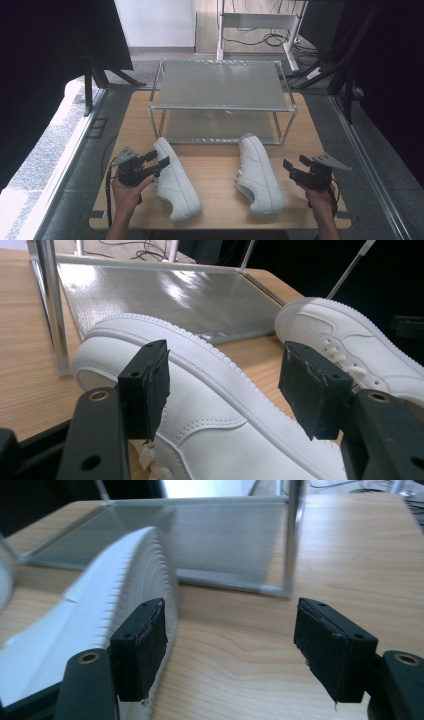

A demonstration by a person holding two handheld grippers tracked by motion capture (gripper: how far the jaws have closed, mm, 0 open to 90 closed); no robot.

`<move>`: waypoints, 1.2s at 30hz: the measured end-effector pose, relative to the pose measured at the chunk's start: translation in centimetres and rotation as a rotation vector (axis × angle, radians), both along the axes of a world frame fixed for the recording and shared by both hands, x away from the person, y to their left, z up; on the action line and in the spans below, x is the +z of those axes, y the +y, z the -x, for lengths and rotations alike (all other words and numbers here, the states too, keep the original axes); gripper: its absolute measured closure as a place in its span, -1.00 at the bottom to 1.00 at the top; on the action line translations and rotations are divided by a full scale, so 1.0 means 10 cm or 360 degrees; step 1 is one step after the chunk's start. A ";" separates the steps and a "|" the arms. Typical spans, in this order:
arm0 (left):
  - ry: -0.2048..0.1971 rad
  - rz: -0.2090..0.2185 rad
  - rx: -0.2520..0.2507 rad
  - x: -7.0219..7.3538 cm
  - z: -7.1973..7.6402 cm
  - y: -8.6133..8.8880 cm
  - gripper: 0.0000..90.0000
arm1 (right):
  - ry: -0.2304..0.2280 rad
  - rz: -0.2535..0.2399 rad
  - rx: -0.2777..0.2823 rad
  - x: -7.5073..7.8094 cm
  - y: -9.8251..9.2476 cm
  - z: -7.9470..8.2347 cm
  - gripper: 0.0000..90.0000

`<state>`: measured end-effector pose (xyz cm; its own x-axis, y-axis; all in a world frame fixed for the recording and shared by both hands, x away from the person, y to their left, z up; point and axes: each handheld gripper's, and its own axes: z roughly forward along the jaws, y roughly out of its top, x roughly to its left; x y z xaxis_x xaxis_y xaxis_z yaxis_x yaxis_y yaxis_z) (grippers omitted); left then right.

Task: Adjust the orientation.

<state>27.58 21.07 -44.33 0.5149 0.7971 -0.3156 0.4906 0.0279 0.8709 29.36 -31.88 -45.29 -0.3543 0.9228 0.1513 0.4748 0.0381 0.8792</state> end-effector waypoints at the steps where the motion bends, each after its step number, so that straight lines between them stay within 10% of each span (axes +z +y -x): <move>1: 0.0003 -0.0001 0.0000 0.00 0.00 0.00 -0.18 | 0.0001 0.0007 0.0011 0.01 0.01 0.00 -0.34; 15: 0.0038 0.0001 0.0032 -0.03 0.08 0.01 -0.18 | 0.0051 -0.0056 -0.0024 -0.01 0.00 -0.11 -0.25; 24: 0.0053 0.0009 0.0022 -0.02 0.09 -0.03 0.27 | 0.0092 -0.0051 -0.0081 -0.07 -0.02 -0.14 -0.23; 31: 0.0259 0.0082 0.0087 -0.06 0.06 0.12 0.91 | 0.0108 -0.0036 -0.0083 -0.08 0.01 -0.13 -0.20; 36: 0.0351 -0.0007 0.0106 -0.13 0.07 0.21 1.00 | 0.0133 -0.0009 -0.0075 -0.11 0.04 -0.15 -0.19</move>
